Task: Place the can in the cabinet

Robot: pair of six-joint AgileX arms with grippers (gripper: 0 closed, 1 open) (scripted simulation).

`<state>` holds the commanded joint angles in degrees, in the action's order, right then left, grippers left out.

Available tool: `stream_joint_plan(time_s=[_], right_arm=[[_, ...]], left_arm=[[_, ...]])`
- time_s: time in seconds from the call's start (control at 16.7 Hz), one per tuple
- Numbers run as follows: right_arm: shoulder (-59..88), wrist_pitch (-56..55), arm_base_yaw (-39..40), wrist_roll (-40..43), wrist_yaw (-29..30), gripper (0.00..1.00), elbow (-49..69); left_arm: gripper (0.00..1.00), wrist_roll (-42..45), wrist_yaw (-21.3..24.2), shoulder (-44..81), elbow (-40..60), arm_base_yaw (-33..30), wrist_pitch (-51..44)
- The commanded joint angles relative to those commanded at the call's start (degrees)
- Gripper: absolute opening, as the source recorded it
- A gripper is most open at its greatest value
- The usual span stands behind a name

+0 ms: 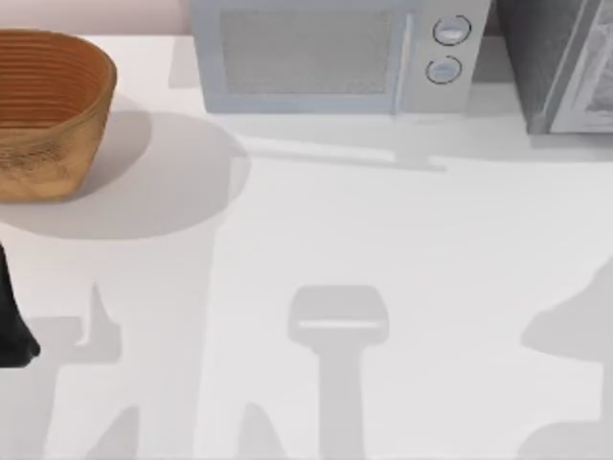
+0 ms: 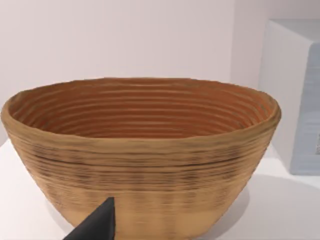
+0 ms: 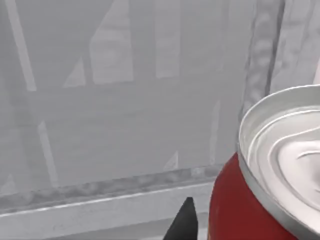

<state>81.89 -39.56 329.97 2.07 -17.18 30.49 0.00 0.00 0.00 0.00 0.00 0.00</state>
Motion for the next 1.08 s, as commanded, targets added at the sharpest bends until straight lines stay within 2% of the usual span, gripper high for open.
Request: stream_joint_plan(time_s=[0.24,0.48,0.72,1.08], right_arm=[[-5.54,3.31,-19.7,-0.68,0.61,0.0,-3.2],[-13.09,8.04,-48.68,-1.55,1.84,0.0,-7.5],[-22.0,13.55,-86.6,-2.5,3.62,0.0,-12.32],[-36.72,21.94,-153.75,-3.74,6.9,0.0,-19.24]], left_arm=[[1.0,0.0,0.0,0.0,0.0,0.0,0.0],[1.0,0.0,0.0,0.0,0.0,0.0,0.0],[1.0,0.0,0.0,0.0,0.0,0.0,0.0],[1.0,0.0,0.0,0.0,0.0,0.0,0.0]])
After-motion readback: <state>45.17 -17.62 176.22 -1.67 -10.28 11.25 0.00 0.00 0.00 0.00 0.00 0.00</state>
